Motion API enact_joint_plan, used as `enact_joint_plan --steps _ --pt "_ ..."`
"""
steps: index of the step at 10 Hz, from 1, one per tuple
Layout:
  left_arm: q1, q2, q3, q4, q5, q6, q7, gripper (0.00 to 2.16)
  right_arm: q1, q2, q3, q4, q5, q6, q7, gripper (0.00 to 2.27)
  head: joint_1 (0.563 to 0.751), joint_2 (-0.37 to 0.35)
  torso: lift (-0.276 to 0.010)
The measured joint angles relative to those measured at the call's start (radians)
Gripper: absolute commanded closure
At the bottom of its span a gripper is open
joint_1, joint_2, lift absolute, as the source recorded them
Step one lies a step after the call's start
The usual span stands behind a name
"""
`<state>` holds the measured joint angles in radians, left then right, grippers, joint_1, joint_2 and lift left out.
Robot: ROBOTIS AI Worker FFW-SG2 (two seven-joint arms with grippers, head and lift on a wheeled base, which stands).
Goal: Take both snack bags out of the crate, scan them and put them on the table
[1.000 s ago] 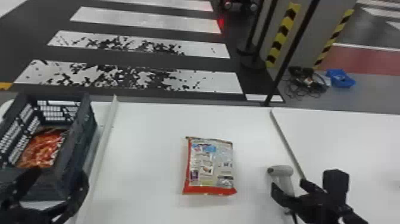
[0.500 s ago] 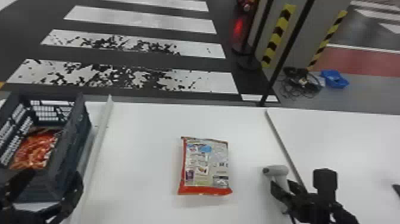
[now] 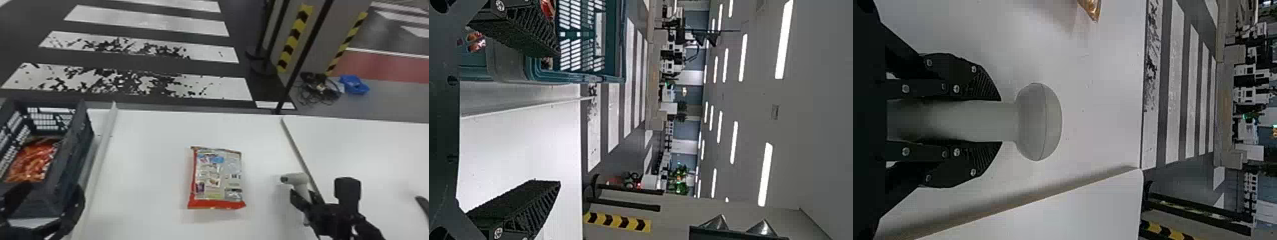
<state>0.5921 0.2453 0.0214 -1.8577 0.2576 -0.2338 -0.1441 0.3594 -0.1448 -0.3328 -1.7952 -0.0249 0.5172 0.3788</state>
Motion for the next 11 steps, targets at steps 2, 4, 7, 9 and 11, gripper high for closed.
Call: enact_joint_plan --steps 2,4,7,9,11 --pt "0.0 -0.001 -0.001 -0.001 -0.001 0.0 0.0 0.09 0.022 0.03 0.021 -0.117 -0.015 0.097 -0.002 2.26 0.695 -0.157 -0.092" --pt "0.0 0.0 -0.002 -0.003 -0.001 0.0 0.0 0.09 0.052 0.056 0.07 -0.233 -0.03 0.198 -0.002 2.26 0.695 -0.094 -0.092" --pt "0.0 0.0 -0.002 -0.004 -0.001 0.003 0.0 0.09 0.096 0.077 0.134 -0.358 -0.032 0.311 -0.002 2.26 0.695 -0.017 -0.092" --pt "0.0 -0.003 -0.004 -0.004 -0.002 0.003 -0.002 0.09 0.118 0.081 0.16 -0.423 -0.032 0.358 -0.001 2.26 0.695 0.004 -0.092" --pt "0.0 -0.005 -0.006 -0.004 -0.004 0.003 -0.002 0.09 0.125 0.085 0.18 -0.452 -0.034 0.371 -0.001 2.26 0.695 0.023 -0.092"
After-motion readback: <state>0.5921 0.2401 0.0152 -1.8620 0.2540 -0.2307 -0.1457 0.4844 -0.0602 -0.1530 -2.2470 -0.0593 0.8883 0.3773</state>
